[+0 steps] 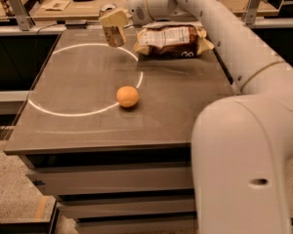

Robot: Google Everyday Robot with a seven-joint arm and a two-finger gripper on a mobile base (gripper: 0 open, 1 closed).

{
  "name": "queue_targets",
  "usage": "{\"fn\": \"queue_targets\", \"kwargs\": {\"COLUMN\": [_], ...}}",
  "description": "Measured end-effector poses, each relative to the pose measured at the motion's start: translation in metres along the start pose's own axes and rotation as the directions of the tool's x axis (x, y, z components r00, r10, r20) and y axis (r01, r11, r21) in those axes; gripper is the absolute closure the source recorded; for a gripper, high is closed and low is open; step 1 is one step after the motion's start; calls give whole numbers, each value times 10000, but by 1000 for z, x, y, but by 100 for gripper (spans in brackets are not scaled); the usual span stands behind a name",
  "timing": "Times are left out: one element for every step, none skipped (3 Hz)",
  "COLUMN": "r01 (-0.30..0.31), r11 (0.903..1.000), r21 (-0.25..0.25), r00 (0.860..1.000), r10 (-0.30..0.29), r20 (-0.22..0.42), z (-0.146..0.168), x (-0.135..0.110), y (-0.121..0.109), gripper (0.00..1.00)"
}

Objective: Move orange can near orange

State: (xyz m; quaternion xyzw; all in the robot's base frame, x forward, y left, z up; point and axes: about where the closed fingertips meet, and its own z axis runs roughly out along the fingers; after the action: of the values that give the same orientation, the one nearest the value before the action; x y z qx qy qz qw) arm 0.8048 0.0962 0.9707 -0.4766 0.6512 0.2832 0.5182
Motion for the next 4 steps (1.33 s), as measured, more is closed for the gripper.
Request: {"fn": "queue_targets", "kwargs": {"r01": [-270, -781, -1538, -1909], "r11": [9987, 9954, 9868, 9792], "r21": [441, 553, 513, 681], "r00": [9992, 9967, 9875, 9795], "r10": [255, 768, 1553, 1945], "r20": [321, 261, -262, -515], "z": [-41, -56, -57, -56], "x": [-3, 16, 63, 89], "y": [19, 47, 84, 94], "gripper": [100, 100, 100, 100]}}
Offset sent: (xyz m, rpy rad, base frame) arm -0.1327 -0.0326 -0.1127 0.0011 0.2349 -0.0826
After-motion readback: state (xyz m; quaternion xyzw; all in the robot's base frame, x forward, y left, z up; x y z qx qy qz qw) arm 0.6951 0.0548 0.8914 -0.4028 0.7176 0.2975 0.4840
